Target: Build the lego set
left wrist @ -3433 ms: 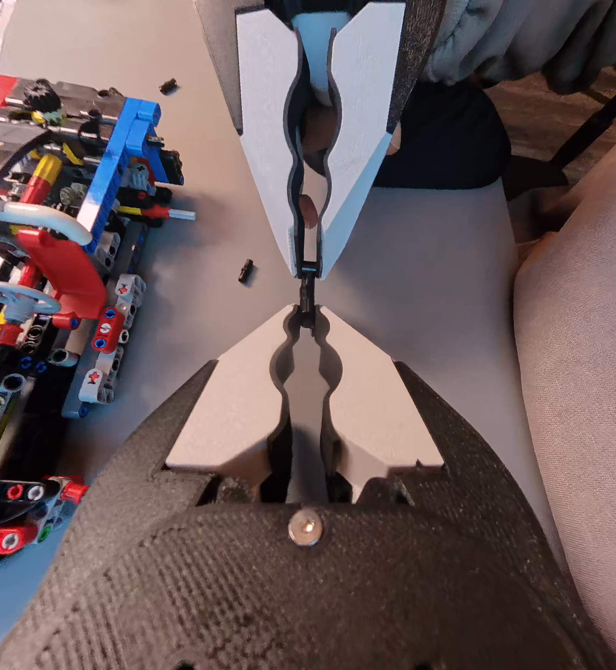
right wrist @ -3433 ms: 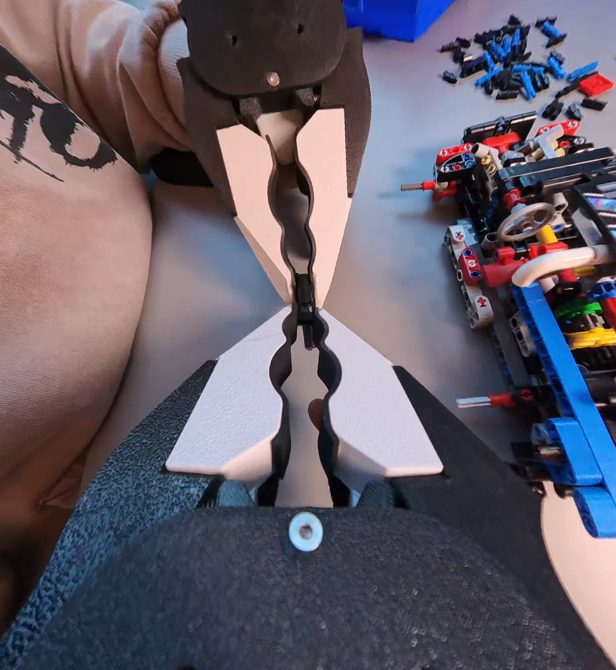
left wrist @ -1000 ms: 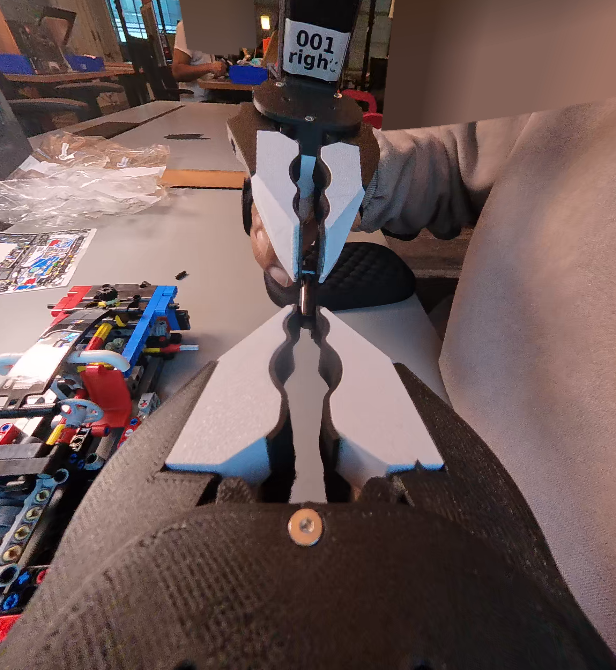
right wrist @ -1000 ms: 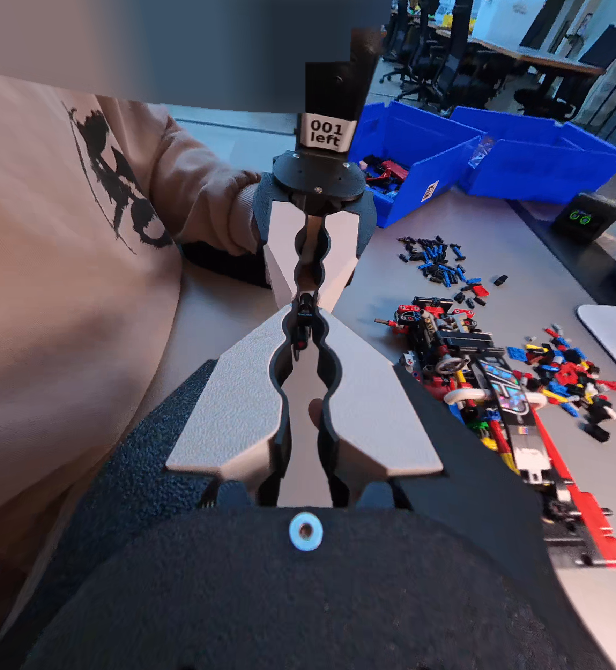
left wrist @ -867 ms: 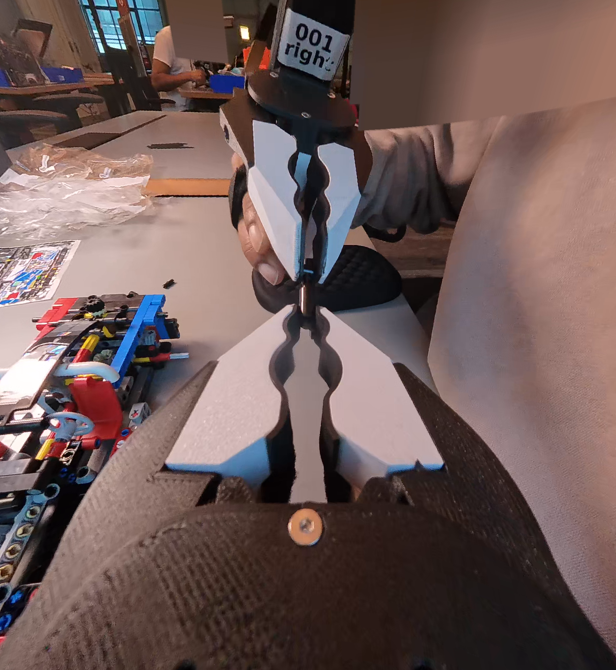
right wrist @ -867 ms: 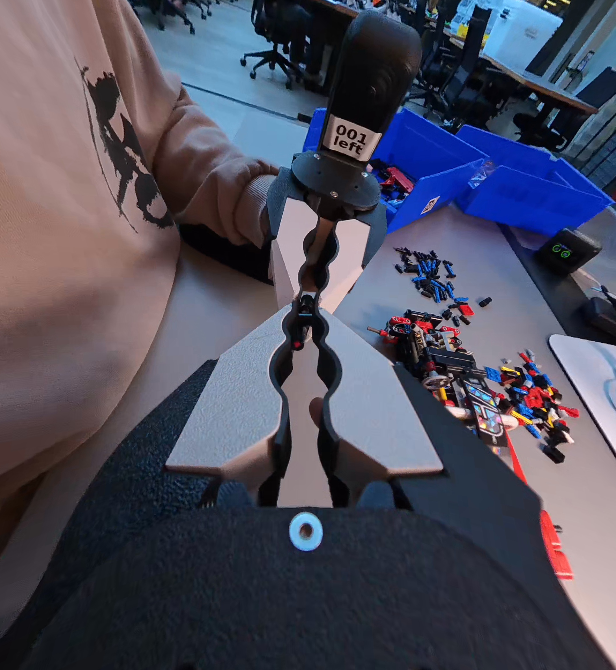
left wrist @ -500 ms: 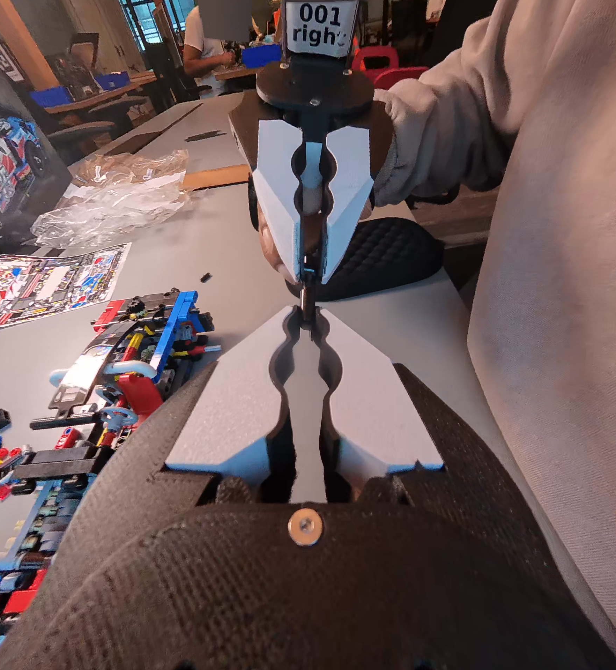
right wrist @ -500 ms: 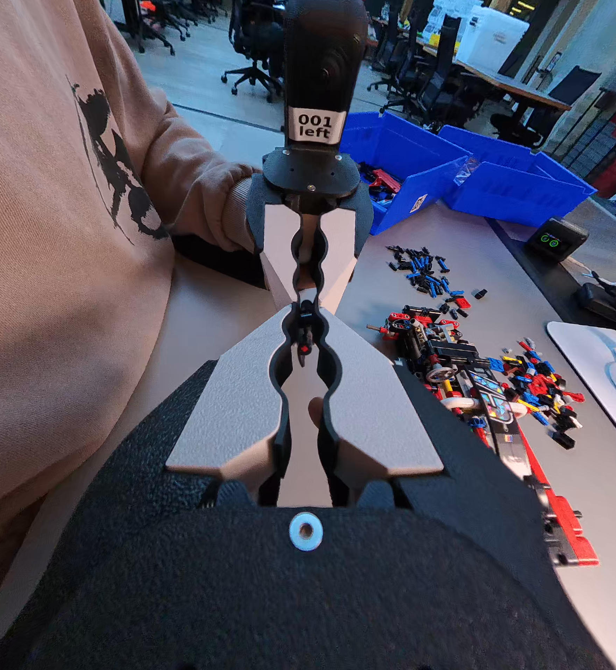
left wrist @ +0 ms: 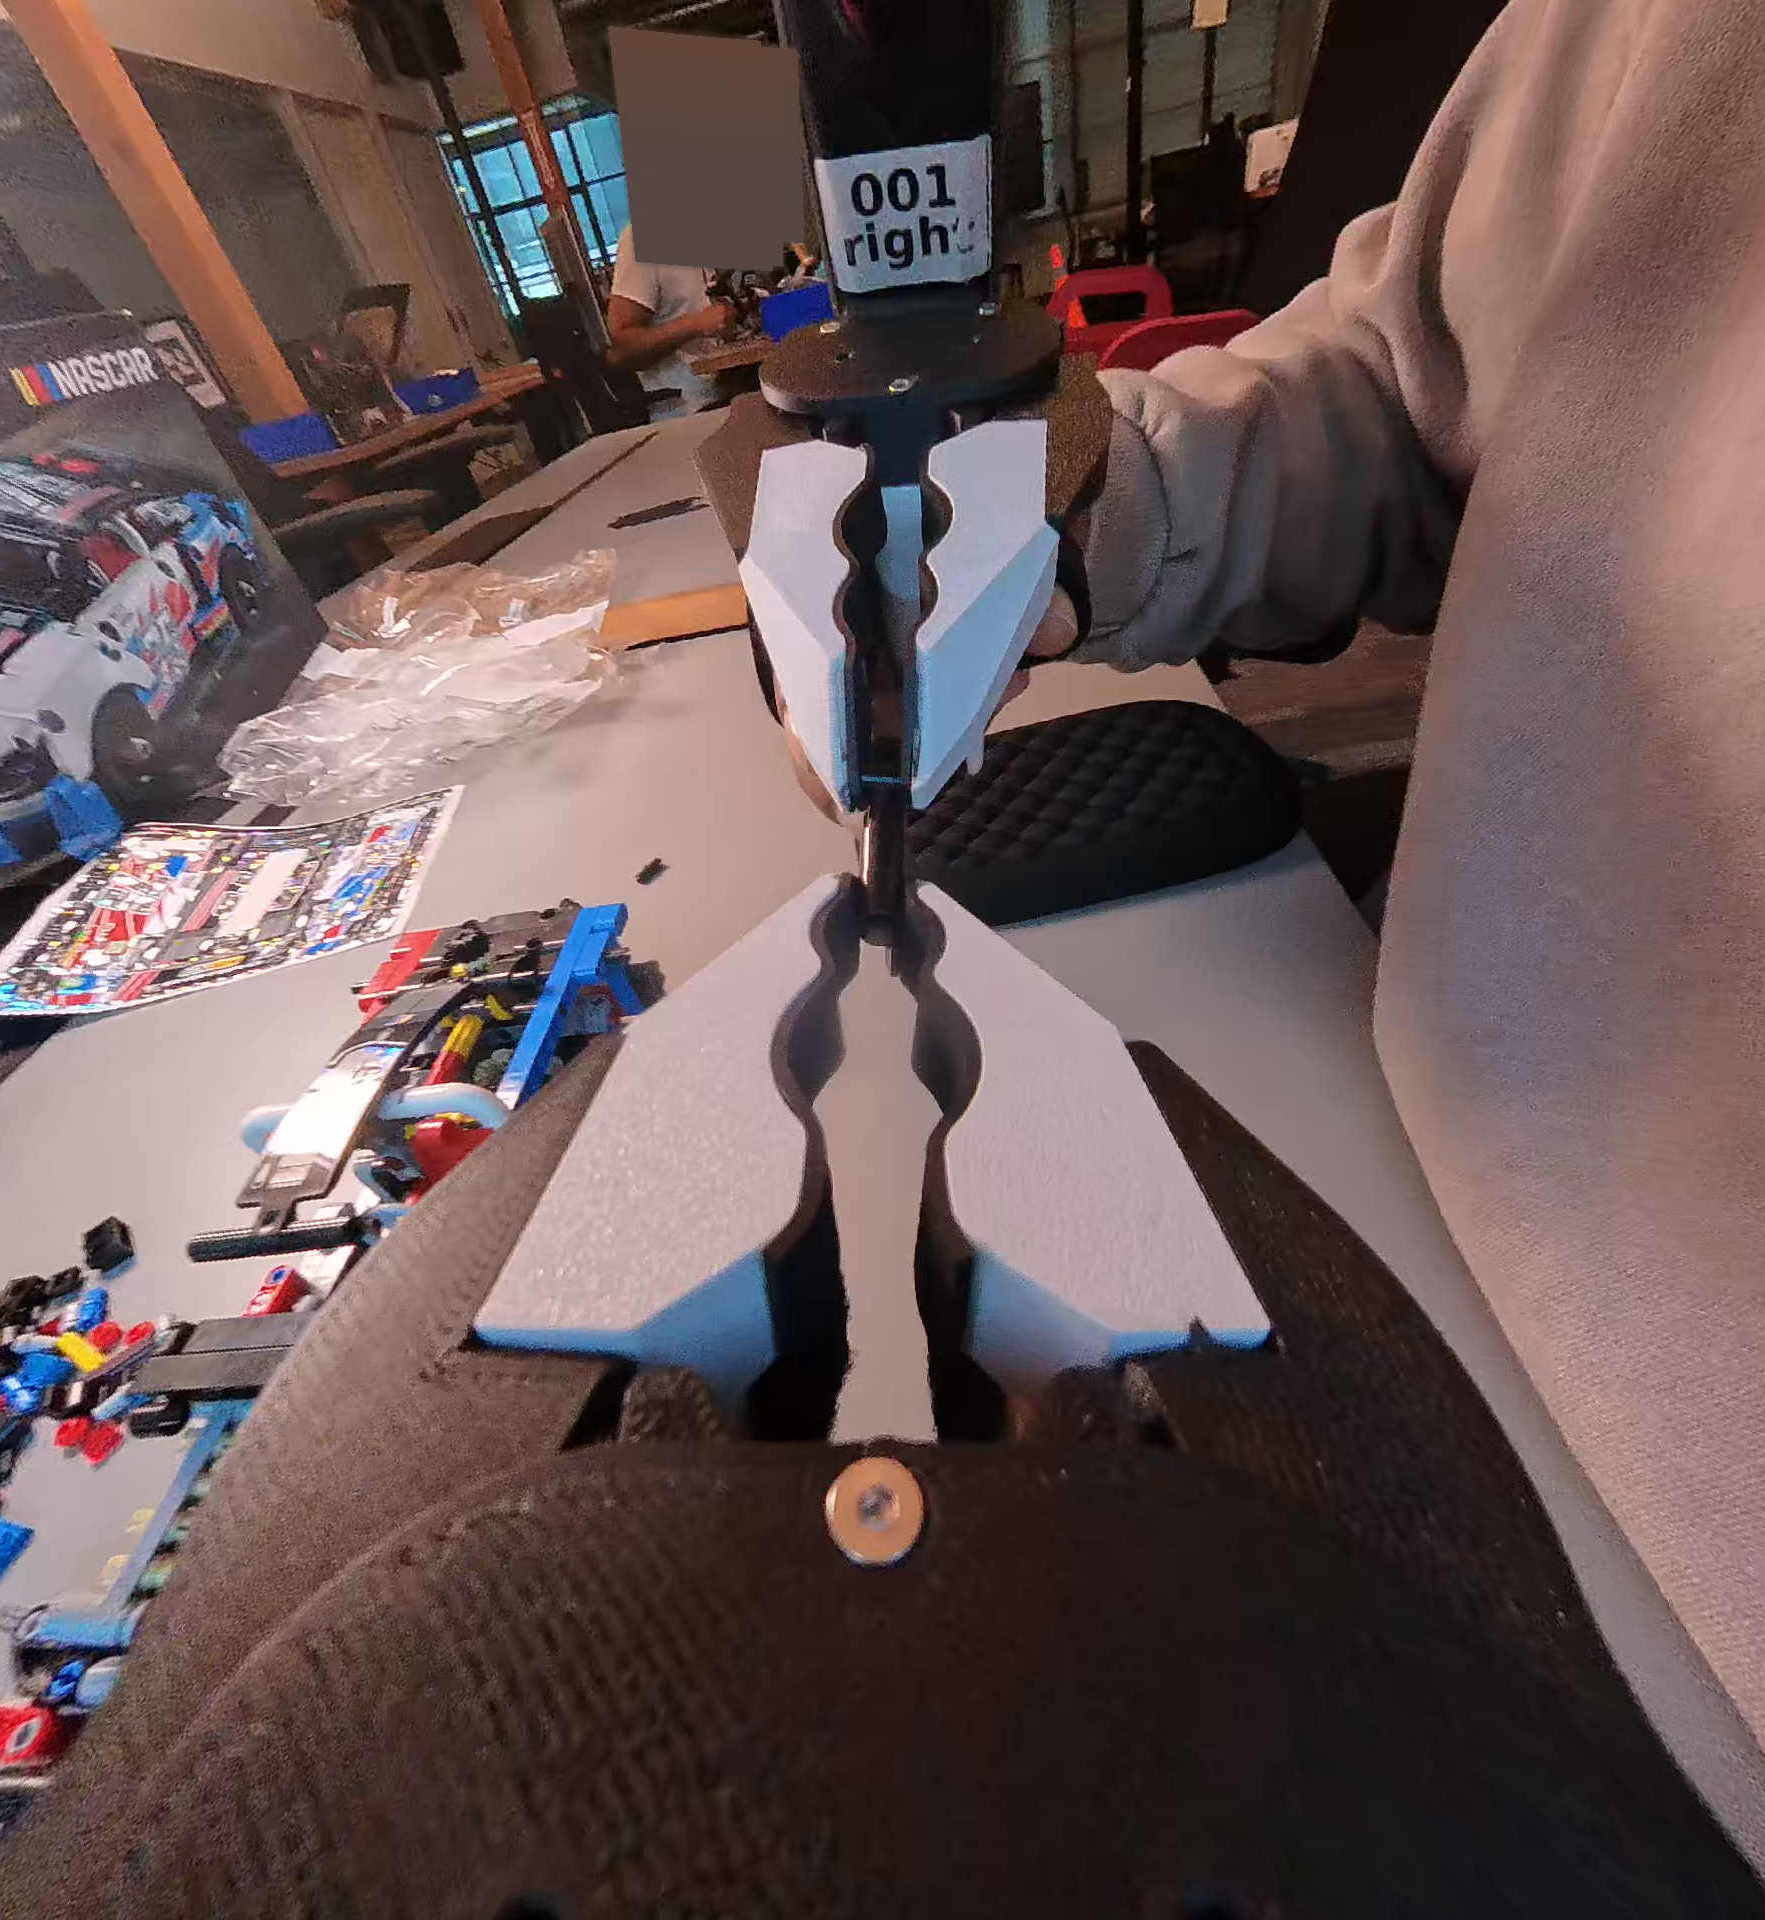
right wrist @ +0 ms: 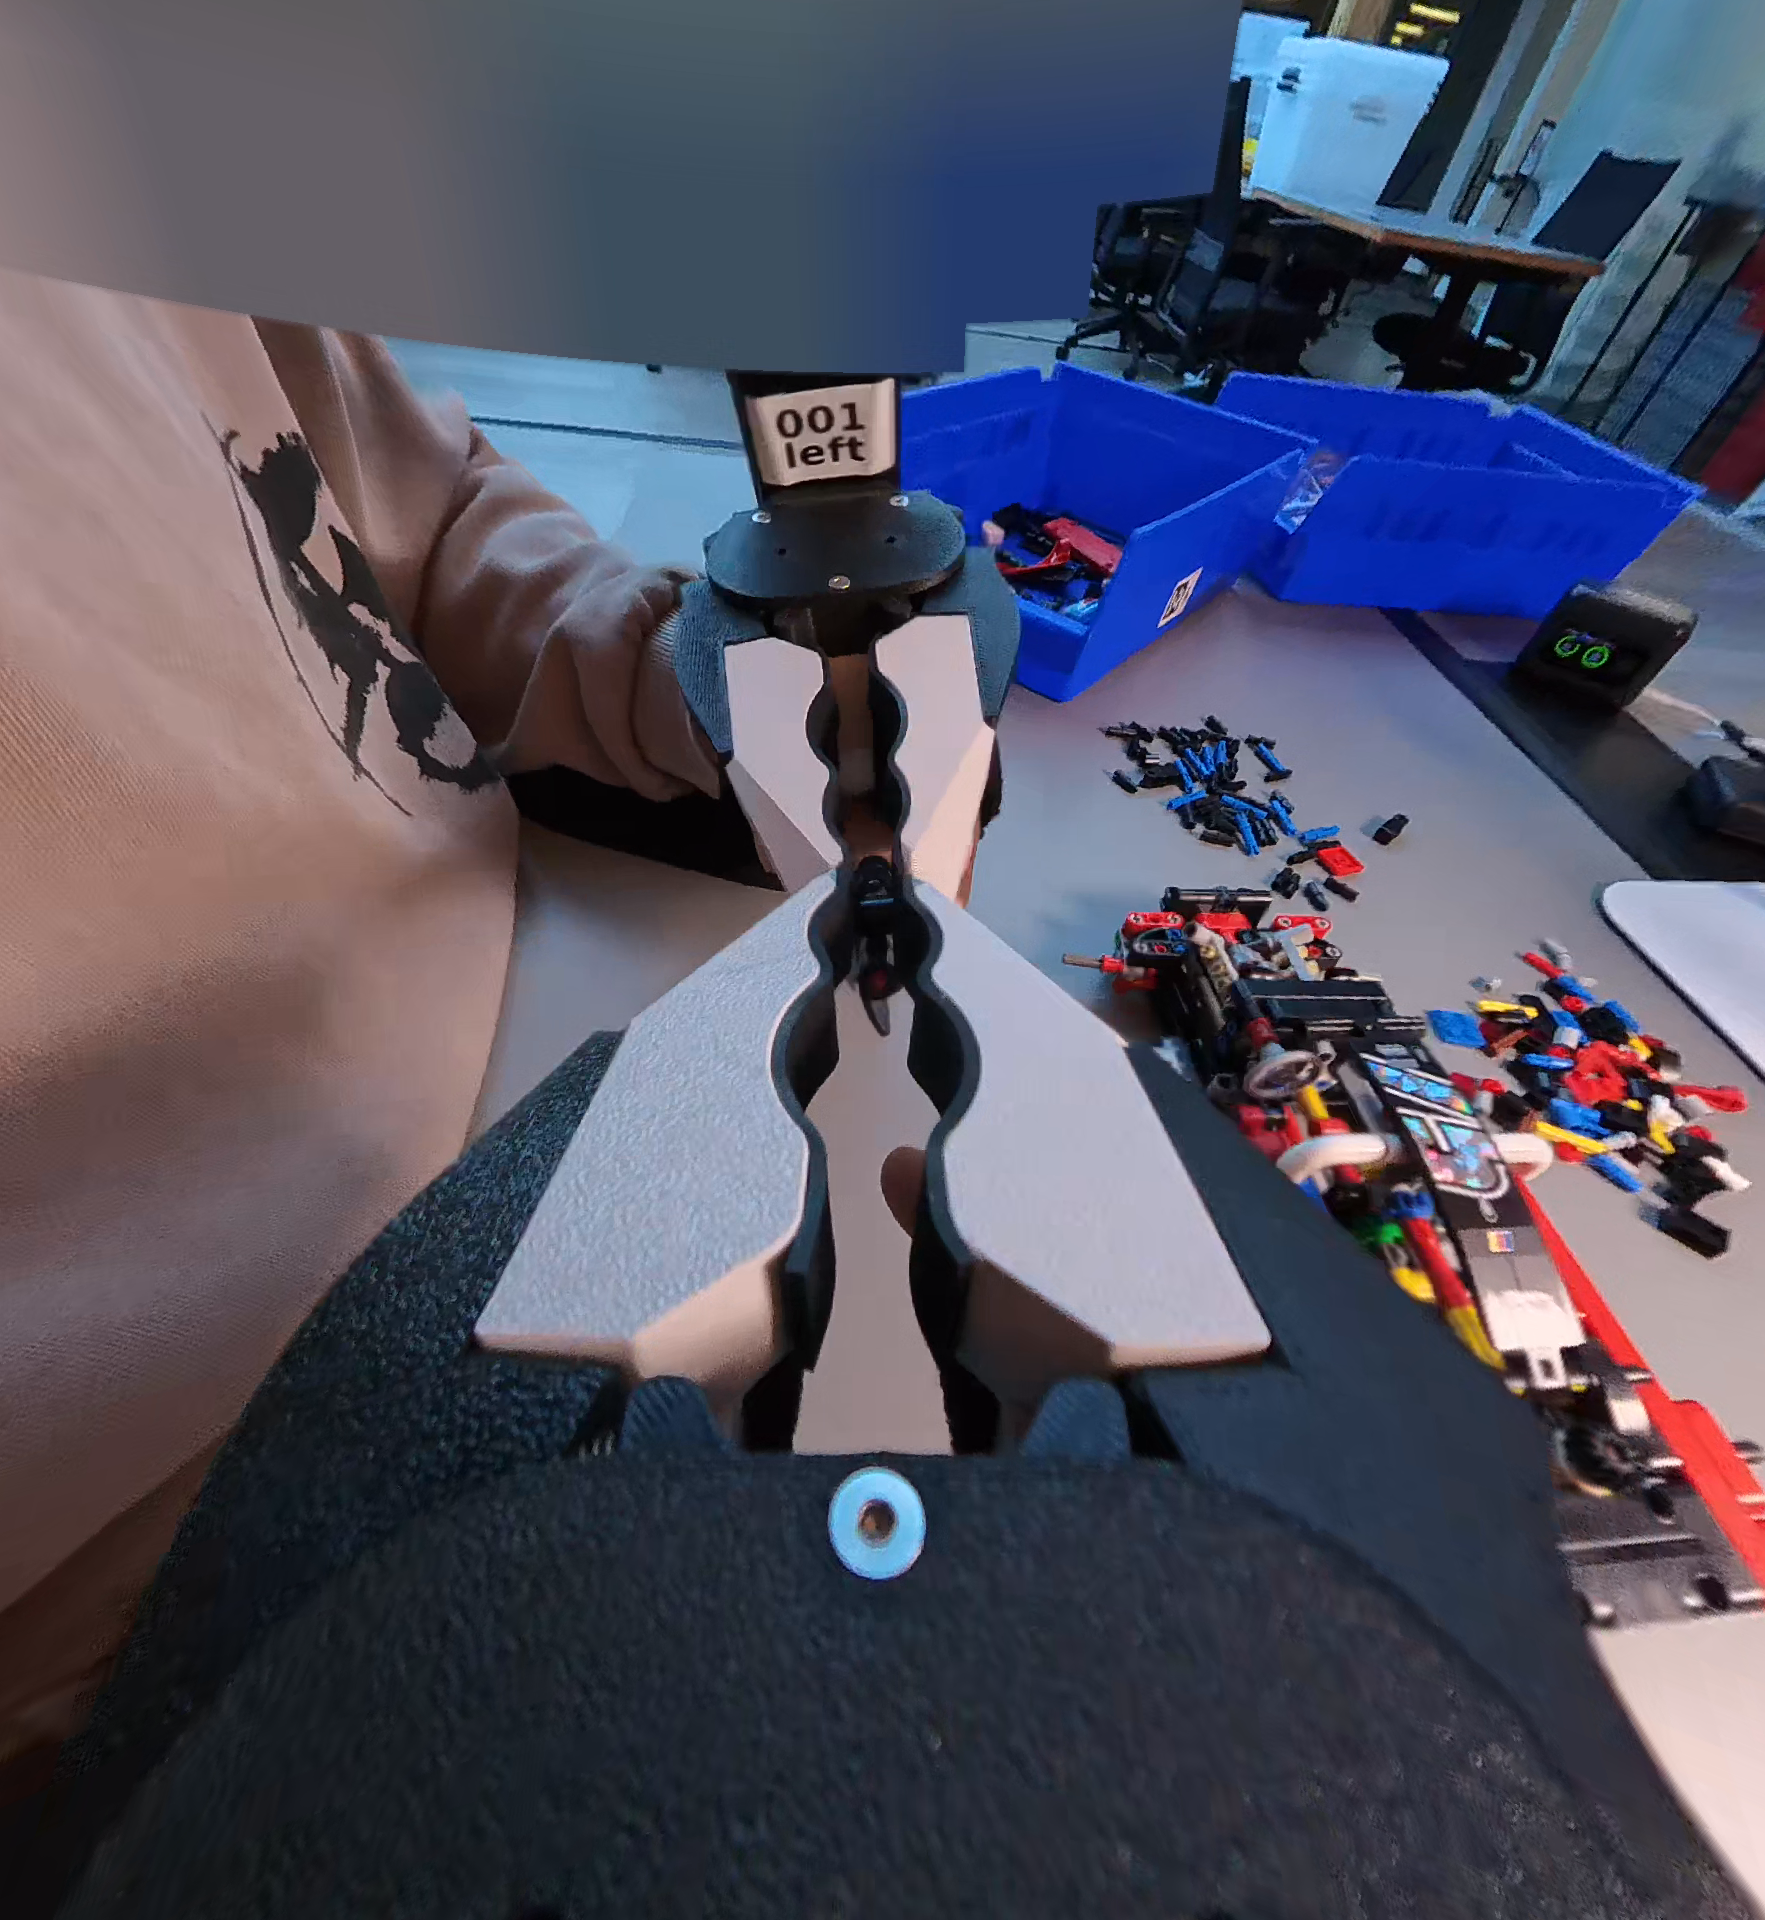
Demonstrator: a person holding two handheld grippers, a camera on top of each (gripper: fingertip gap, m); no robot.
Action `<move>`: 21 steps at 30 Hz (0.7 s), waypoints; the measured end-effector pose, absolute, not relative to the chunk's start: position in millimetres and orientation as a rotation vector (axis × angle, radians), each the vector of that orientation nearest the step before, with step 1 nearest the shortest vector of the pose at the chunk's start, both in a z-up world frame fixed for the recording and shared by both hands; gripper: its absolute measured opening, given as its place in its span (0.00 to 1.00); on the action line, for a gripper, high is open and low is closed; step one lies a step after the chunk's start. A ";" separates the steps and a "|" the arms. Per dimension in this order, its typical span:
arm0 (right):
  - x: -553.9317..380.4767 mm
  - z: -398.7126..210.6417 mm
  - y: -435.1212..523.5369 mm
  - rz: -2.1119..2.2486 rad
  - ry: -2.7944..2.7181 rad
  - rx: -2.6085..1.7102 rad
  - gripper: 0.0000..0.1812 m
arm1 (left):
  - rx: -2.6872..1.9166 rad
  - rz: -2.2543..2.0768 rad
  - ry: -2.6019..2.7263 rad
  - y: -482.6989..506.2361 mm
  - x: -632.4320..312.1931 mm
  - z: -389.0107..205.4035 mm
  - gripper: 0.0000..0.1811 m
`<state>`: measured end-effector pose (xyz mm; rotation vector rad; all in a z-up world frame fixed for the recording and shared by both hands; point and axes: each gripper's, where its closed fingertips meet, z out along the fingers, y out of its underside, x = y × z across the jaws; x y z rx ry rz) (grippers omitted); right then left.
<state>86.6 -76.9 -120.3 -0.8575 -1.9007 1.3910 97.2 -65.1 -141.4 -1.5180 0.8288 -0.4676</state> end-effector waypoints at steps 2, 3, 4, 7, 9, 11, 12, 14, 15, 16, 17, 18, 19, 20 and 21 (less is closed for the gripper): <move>86.6 -122.5 -75.5 1.398 -1.919 -0.916 0.03 | -1.514 -0.397 0.844 -62.9 96.2 -142.9 0.02; 87.7 -121.7 -76.3 1.417 -1.925 -0.931 0.03 | -1.507 -0.394 0.846 -63.1 96.9 -142.2 0.02; 88.1 -122.0 -76.1 1.408 -1.939 -0.939 0.03 | -1.504 -0.394 0.848 -63.0 97.1 -142.2 0.02; 89.3 -121.8 -76.4 1.387 -1.978 -0.920 0.03 | -1.497 -0.396 0.848 -62.4 97.7 -141.5 0.02; 89.3 -123.5 -75.8 1.371 -2.006 -0.921 0.03 | -1.501 -0.379 0.854 -61.9 97.5 -142.7 0.02; 86.1 -126.8 -71.7 1.297 -2.024 -0.934 0.03 | -1.521 -0.337 0.855 -59.3 94.5 -145.7 0.02; 85.1 -128.7 -70.8 1.258 -2.037 -0.935 0.03 | -1.524 -0.305 0.865 -58.3 93.1 -147.2 0.02; 85.3 -128.7 -71.1 1.228 -2.052 -0.925 0.03 | -1.520 -0.263 0.883 -58.3 92.9 -147.3 0.02; 85.8 -129.5 -70.9 1.219 -2.061 -0.928 0.03 | -1.520 -0.238 0.894 -58.0 93.0 -148.0 0.02; 85.8 -130.5 -70.2 1.202 -2.067 -0.931 0.03 | -1.519 -0.215 0.903 -57.7 92.7 -148.7 0.02; 86.3 -132.3 -70.7 1.175 -2.082 -0.929 0.03 | -1.516 -0.189 0.920 -58.0 92.7 -150.0 0.02; 87.3 -132.6 -72.4 1.162 -2.093 -0.921 0.03 | -1.508 -0.166 0.937 -58.8 93.3 -150.2 0.02; 88.5 -133.0 -73.6 1.161 -2.107 -0.927 0.03 | -1.502 -0.142 0.952 -59.3 94.0 -150.8 0.02; 89.9 -134.9 -74.2 1.155 -2.127 -0.938 0.03 | -1.506 -0.115 0.968 -58.8 94.8 -152.9 0.02; 90.2 -137.7 -73.5 1.120 -2.146 -0.932 0.03 | -1.513 -0.070 0.988 -57.4 94.8 -156.1 0.02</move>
